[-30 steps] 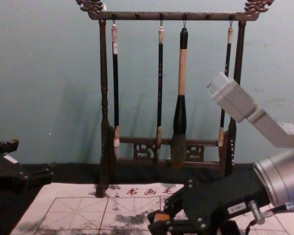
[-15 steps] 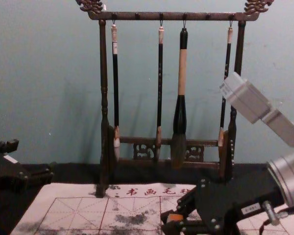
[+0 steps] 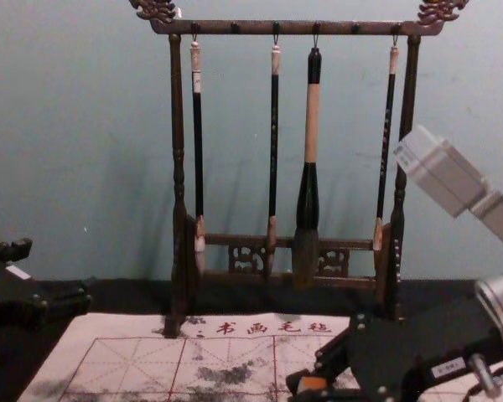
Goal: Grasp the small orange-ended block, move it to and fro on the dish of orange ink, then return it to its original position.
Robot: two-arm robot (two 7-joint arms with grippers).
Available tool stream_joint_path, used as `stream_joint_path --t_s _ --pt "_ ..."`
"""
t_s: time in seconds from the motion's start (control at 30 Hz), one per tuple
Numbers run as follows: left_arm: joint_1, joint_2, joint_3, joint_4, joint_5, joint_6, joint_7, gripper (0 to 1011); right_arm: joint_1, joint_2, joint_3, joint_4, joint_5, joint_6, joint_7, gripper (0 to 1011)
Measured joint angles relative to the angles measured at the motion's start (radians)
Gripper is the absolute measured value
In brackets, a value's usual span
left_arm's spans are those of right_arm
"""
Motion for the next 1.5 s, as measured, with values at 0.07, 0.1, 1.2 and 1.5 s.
stream_joint_path --t_s 0.07,0.1,1.2,1.5 --pt "0.0 0.0 0.0 0.0 0.0 0.0 0.0 1001 -0.004 0.004 -0.001 -0.009 0.001 0.002 0.0 133" --pt "0.0 0.0 0.0 0.0 0.0 0.0 0.0 1001 -0.005 0.005 -0.002 -0.012 0.002 0.003 0.001 133" --pt "0.0 0.0 0.0 0.0 0.0 0.0 0.0 1001 0.015 -0.055 -0.034 0.033 0.024 -0.025 0.038 133" --pt "0.0 0.0 0.0 0.0 0.0 0.0 0.0 1001 0.033 -0.083 -0.039 0.077 0.025 -0.04 0.044 133"
